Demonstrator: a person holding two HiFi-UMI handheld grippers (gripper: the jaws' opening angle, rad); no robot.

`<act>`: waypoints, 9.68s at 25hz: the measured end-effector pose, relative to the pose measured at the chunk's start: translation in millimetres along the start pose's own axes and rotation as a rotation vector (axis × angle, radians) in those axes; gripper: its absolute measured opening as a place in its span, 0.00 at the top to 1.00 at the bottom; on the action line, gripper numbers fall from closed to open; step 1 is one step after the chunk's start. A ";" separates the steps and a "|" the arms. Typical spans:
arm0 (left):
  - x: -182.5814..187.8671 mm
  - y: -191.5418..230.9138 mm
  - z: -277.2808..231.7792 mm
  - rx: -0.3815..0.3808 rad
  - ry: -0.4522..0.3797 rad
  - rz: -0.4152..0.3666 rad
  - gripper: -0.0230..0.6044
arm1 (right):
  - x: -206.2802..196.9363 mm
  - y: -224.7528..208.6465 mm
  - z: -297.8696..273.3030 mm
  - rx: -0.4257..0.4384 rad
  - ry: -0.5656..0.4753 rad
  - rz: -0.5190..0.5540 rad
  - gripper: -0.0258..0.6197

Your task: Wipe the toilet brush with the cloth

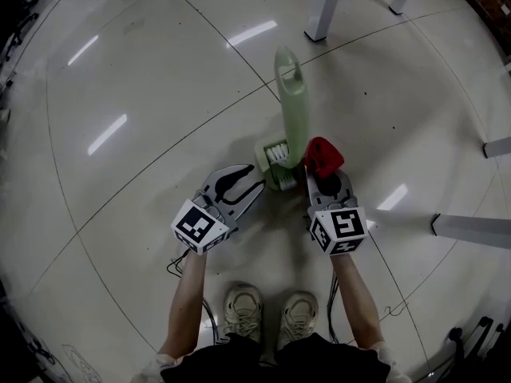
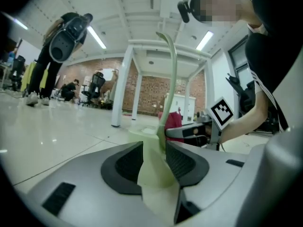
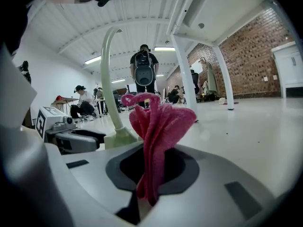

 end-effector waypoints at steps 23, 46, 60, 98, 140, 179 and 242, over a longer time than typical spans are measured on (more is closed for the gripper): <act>-5.2 11.5 -10.8 -0.191 0.083 -0.033 0.45 | 4.4 2.6 -18.8 0.074 -0.008 0.095 0.91; 8.7 -15.8 25.6 -0.146 -0.040 0.035 0.45 | 7.9 -48.8 -20.9 -0.031 -0.080 -0.143 0.91; 0.8 -26.5 16.8 -0.153 -0.014 0.038 0.45 | -11.6 -13.7 -19.8 0.111 -0.060 -0.333 0.91; 13.6 -4.9 36.6 -0.121 -0.135 0.146 0.45 | -38.4 102.2 23.5 0.219 0.027 -0.038 0.91; 221.2 -30.0 87.9 -0.395 -0.443 -0.098 0.92 | 35.9 59.2 97.6 0.166 -0.172 -0.021 0.91; 921.7 -88.7 305.2 -0.313 -0.395 0.105 0.80 | 781.7 131.4 410.9 0.051 -0.200 -0.091 0.91; 1035.3 -186.0 435.5 -0.007 -0.556 0.045 0.80 | 801.6 285.7 467.1 0.259 -0.178 0.067 0.91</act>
Point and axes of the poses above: the fingertips, and each gripper's own axes: z backward along the fingers, y to its left, x out of its top, the point moved 2 cm from there along z, backward along the fingers, and after that the axes turned 9 degrees about y, right-handed, at the moved point
